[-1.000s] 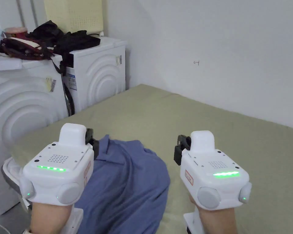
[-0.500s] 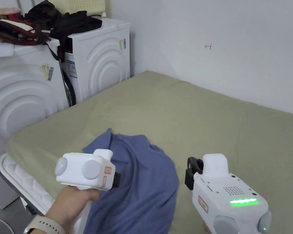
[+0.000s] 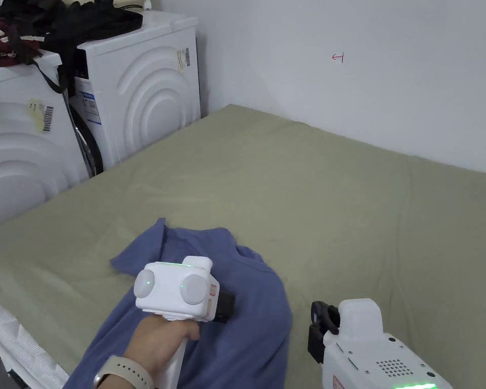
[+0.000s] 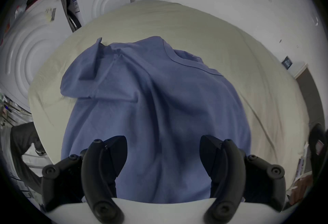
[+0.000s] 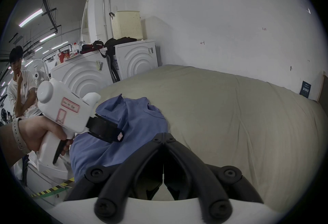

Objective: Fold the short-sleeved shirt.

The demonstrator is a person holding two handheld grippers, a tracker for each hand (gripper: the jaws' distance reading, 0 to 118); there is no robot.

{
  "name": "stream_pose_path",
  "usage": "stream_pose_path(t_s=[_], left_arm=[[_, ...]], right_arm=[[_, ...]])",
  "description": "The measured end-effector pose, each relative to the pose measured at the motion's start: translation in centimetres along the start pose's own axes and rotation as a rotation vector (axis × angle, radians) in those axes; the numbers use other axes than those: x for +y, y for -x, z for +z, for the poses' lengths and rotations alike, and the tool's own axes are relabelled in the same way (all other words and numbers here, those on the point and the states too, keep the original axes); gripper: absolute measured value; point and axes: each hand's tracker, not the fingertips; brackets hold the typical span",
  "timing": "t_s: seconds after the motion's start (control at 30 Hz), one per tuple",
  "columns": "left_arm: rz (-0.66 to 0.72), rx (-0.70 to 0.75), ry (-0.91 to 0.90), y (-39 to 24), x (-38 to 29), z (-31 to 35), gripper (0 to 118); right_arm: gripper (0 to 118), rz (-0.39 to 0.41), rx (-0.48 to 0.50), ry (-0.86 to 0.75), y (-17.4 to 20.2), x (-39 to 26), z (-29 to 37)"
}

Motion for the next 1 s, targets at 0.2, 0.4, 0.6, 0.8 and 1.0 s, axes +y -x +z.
stream_pose_path(t_s=[0.2, 0.4, 0.6, 0.8, 1.0], left_arm=[[-0.008, 0.070, 0.070, -0.9, -0.7, -3.1, 89], [0.054, -0.004, 0.089, 1.8, 1.3, -6.5, 66], [0.005, -0.019, 0.049, 2.2, 1.2, -7.5, 7], [0.014, -0.113, -0.067, 0.8, -1.0, 2.2, 4], [-0.020, -0.223, -0.154, -3.0, 1.2, 2.4, 4]], right_arm=[[1, 0.000, 0.007, 0.010, -0.5, -0.5, -0.2], [1, 0.008, 0.009, 0.000, -0.5, -0.2, 1.2], [1, -0.014, 0.010, -0.026, -0.9, 0.0, 2.8], [1, -0.007, -0.008, -0.039, -2.2, -0.2, 4.4], [1, -0.079, -0.064, -0.058, -5.1, -1.3, 7.7]])
